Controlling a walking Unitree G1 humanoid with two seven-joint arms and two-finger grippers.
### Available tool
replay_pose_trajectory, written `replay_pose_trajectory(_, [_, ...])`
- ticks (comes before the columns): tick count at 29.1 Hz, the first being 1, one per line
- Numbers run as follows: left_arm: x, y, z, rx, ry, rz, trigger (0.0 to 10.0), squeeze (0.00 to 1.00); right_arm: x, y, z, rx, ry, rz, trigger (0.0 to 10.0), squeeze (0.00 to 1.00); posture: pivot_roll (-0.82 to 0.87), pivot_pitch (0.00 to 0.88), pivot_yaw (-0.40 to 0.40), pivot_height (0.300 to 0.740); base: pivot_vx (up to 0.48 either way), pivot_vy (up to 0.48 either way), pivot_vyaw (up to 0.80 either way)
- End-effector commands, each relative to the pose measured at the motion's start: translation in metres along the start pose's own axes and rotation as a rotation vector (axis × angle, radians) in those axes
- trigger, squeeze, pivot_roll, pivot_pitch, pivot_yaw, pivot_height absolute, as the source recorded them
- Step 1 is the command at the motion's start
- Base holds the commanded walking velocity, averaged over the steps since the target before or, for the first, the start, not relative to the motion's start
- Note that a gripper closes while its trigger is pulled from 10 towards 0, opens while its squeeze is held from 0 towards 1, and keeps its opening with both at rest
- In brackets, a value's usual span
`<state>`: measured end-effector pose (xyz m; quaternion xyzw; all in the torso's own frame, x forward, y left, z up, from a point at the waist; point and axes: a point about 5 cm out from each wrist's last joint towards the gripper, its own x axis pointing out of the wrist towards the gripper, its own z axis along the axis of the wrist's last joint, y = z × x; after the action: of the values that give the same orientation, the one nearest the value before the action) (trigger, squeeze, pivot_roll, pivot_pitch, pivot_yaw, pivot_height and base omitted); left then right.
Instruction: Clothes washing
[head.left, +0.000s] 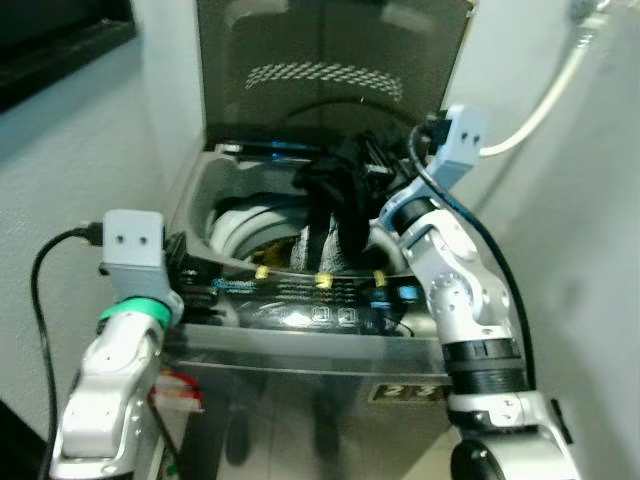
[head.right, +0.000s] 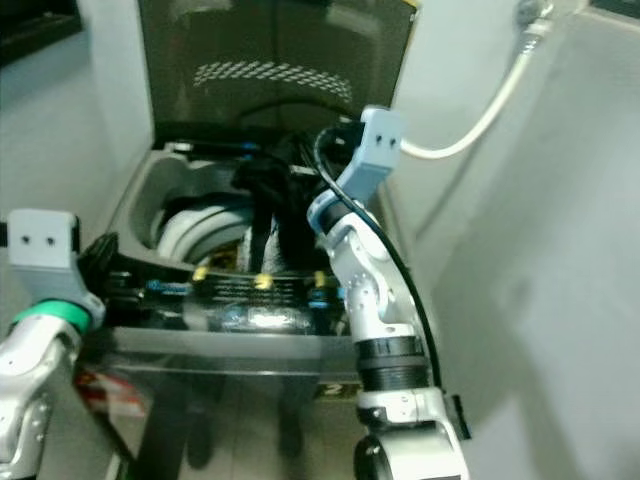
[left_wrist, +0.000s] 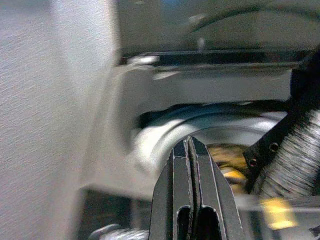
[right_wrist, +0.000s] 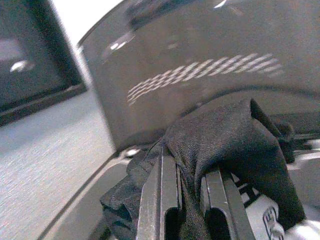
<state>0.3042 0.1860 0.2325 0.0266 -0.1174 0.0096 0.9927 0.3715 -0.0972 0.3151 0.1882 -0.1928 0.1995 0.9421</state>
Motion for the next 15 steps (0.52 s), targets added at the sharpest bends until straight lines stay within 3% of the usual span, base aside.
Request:
replay_pose_trajectory(1, [0.0, 0.001, -0.002, 0.001, 0.014, 0.007, 10.0, 0.0, 0.003, 0.005, 0.009, 0.0, -0.048, 0.018, 10.0, 0.0, 0.06, 0.032, -0.023, 0.74, 0.0, 0.0, 0.0])
replay_pose_trajectory(5, [-0.001, 0.001, -0.002, 0.018, 0.005, -0.001, 10.0, 0.0, 0.006, 0.007, 0.006, -0.007, -0.027, 0.035, 10.0, 0.0, 0.05, 0.032, -0.022, 0.74, 0.0, 0.0, 0.0])
replay_pose_trajectory(7, [-0.001, -0.001, -0.003, 0.072, 0.004, -0.029, 10.0, 0.0, 0.019, 0.02, -0.004, -0.055, 0.042, 0.097, 10.0, 0.0, 0.05, 0.034, -0.02, 0.74, 0.0, 0.0, 0.0])
replay_pose_trajectory(12, [0.0, -0.002, -0.003, 0.074, 0.0, -0.041, 10.0, 0.0, 0.034, 0.033, -0.004, -0.104, 0.06, 0.143, 10.0, 0.0, 0.04, 0.034, -0.015, 0.74, 0.0, 0.0, 0.0])
replay_pose_trajectory(15, [0.0, -0.002, -0.003, 0.074, 0.0, -0.041, 10.0, 0.0, 0.034, 0.033, -0.004, -0.104, 0.06, 0.143, 10.0, 0.0, 0.04, 0.034, -0.015, 0.74, 0.0, 0.0, 0.0])
